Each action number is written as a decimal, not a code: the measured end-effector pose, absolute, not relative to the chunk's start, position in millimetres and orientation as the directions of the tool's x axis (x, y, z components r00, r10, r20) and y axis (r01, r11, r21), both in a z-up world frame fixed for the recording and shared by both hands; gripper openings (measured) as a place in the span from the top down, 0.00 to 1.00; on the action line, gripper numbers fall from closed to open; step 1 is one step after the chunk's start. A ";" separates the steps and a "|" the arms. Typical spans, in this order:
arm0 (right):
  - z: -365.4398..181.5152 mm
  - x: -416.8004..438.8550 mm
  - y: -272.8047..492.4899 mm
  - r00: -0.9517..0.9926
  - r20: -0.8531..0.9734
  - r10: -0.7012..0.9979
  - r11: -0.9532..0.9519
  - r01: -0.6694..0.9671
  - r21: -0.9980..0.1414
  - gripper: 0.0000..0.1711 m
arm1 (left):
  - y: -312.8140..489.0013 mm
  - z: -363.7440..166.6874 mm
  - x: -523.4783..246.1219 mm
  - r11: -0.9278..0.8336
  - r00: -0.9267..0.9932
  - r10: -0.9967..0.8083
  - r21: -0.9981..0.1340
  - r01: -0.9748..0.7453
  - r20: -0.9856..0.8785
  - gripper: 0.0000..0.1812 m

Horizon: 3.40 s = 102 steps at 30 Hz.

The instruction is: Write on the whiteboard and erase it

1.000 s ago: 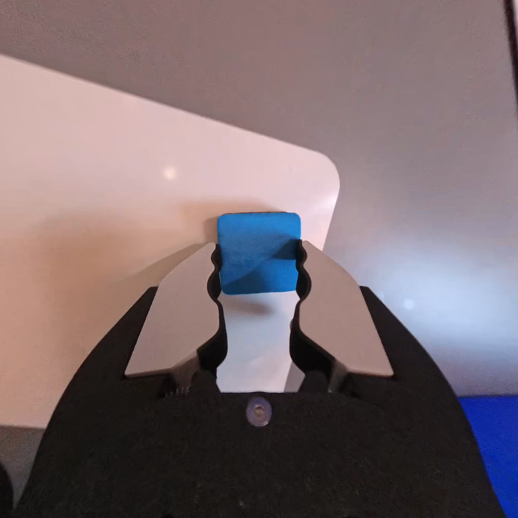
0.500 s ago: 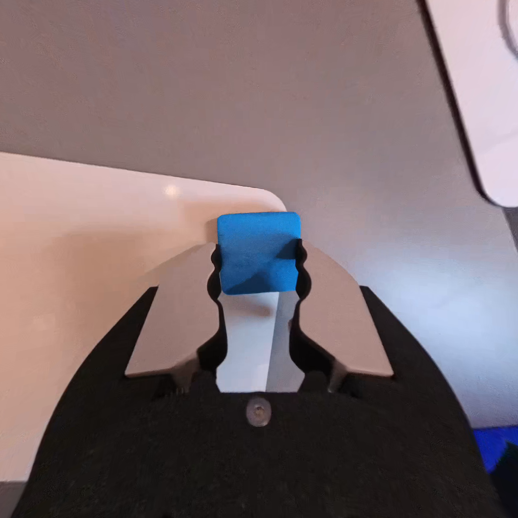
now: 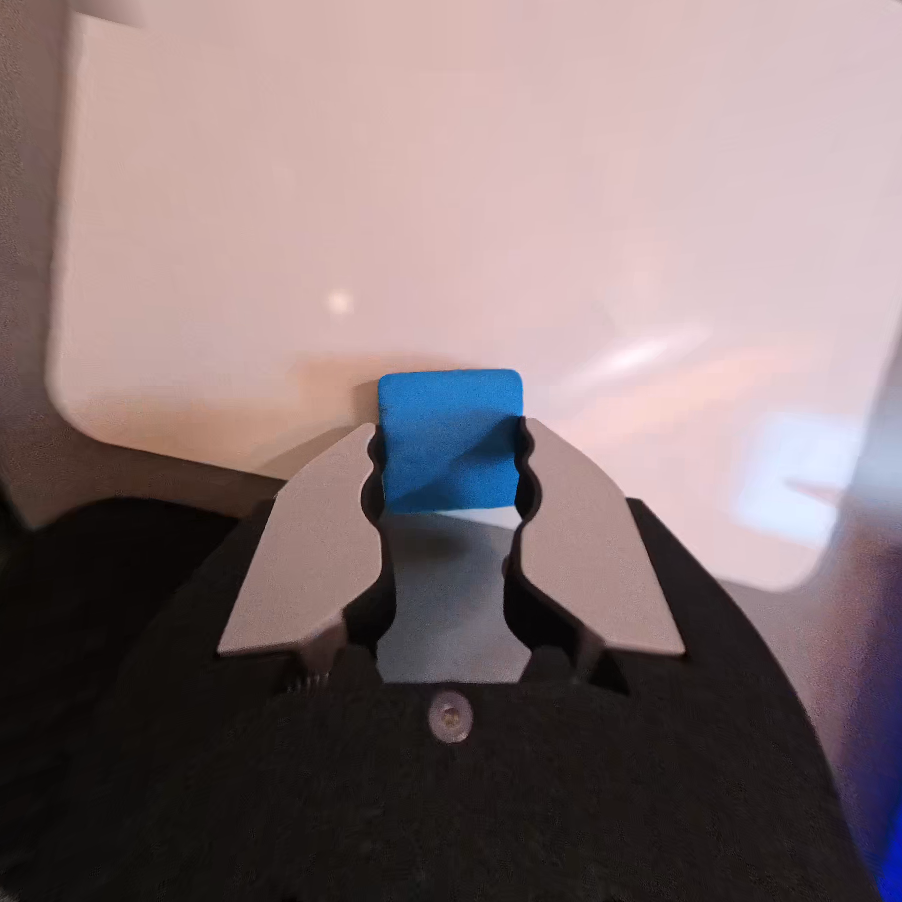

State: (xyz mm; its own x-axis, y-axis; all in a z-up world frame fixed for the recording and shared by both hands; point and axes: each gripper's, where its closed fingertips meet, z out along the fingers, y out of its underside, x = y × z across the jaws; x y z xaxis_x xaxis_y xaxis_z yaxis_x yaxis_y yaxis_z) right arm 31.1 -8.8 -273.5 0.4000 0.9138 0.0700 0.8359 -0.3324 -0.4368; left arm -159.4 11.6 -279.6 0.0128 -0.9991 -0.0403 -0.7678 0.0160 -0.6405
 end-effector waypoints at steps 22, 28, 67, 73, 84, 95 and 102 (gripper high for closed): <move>-272.6 -53.5 -82.4 0.056 0.055 0.997 -0.026 0.901 -0.434 0.69 | 8.2 -279.6 -156.4 0.014 0.002 -1.000 -0.648 -0.762 -0.025 1.00; -273.7 100.8 105.7 0.633 0.096 0.768 -0.551 0.730 -0.405 0.69 | 8.4 -279.5 -156.1 0.017 0.003 -1.000 -0.647 -0.762 -0.031 1.00; -274.8 -10.5 209.1 0.588 0.114 0.800 -0.496 0.758 -0.424 0.70 | 3.8 -279.3 -152.7 0.016 -0.012 -1.000 -0.661 -0.750 -0.010 1.00; -273.8 -80.5 57.0 0.219 0.082 0.972 -0.167 0.898 -0.408 0.70 | 3.6 -279.2 -152.7 0.010 -0.011 -1.000 -0.663 -0.748 -0.003 1.00; -272.2 -55.1 51.8 0.209 0.004 0.978 -0.183 0.864 -0.469 0.70 | 3.2 -279.1 -152.7 0.011 -0.009 -1.000 -0.660 -0.751 -0.007 1.00; -274.7 28.8 199.4 0.513 0.096 0.853 -0.424 0.788 -0.447 0.70 | 1.5 -279.1 -153.2 0.016 -0.013 -1.000 -0.658 -0.753 -0.010 1.00; -252.4 36.7 267.1 0.619 -0.007 0.786 -0.540 0.680 -0.496 0.69 | 1.2 -279.0 -153.8 0.007 -0.015 -1.000 -0.663 -0.749 0.006 1.00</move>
State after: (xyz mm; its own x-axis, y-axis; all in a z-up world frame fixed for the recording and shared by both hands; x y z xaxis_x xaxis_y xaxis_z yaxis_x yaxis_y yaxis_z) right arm 36.7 267.1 -252.4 0.6185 0.7857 -0.0073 0.6799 -0.5398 -0.4964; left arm -153.8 1.2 -279.0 -0.0149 -0.9999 0.0061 -0.7487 0.0071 -0.6628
